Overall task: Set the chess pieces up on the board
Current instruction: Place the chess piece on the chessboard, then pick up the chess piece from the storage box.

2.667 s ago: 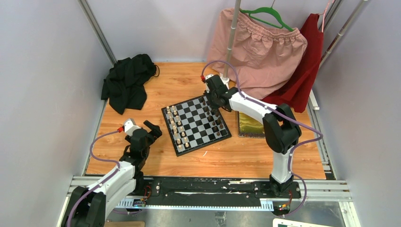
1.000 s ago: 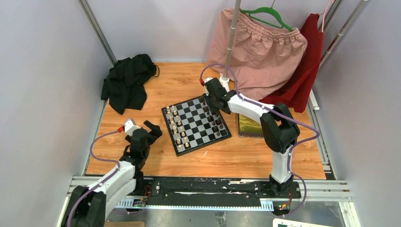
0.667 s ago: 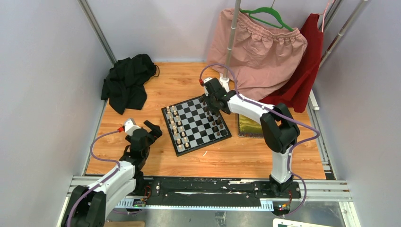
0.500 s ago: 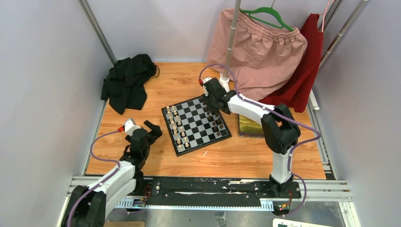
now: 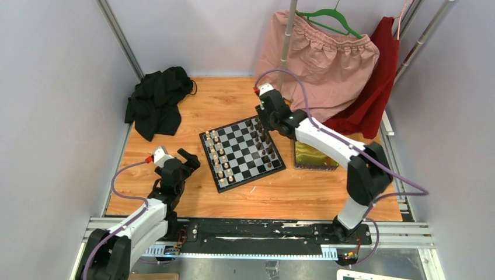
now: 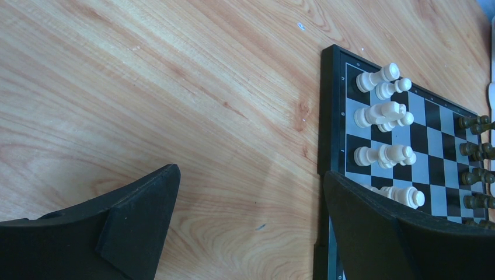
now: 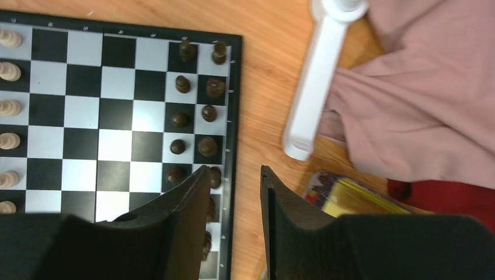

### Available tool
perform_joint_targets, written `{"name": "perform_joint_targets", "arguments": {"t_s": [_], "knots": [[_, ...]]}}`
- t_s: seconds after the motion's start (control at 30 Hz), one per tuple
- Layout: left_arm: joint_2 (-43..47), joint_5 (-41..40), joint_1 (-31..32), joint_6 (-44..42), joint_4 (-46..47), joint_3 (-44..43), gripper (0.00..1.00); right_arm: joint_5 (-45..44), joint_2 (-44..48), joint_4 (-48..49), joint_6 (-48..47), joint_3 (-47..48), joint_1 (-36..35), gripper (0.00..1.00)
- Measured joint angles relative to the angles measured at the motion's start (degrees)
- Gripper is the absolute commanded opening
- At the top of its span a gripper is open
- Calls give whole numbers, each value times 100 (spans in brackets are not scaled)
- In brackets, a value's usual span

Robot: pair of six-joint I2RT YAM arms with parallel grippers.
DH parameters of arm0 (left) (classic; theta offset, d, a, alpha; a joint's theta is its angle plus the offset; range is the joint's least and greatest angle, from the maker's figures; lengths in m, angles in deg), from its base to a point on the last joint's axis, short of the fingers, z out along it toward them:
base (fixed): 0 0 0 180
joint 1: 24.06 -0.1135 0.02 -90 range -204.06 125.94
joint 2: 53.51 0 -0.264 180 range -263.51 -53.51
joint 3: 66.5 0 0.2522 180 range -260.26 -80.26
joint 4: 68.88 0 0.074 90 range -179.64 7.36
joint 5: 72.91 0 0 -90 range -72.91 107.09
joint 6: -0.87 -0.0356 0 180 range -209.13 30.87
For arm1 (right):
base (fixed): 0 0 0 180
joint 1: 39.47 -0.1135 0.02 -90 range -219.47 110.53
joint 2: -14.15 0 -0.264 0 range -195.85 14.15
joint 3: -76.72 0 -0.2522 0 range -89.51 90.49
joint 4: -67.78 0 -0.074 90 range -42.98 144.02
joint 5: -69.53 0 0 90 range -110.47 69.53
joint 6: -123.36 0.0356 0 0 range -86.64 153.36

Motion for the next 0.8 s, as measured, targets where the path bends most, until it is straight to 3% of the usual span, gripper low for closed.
{"name": "perform_joint_targets", "arguments": {"t_s": [0.27, 0.4, 0.6, 0.8], "knots": [[-2, 2, -2, 2, 0, 0, 100, -1318, 1241, 50, 560, -841, 107, 43], [-2, 17, -2, 2, 2, 0, 100, -1733, 1572, 17, 1239, -1661, 632, 45], [-2, 28, 0, 0, 2, 0, 100, -1974, 1987, -79, 2251, -2616, 1451, 46], [-2, 31, 0, 0, 2, 0, 100, -1989, 2304, -26, 2861, -2894, 1934, 45]]}}
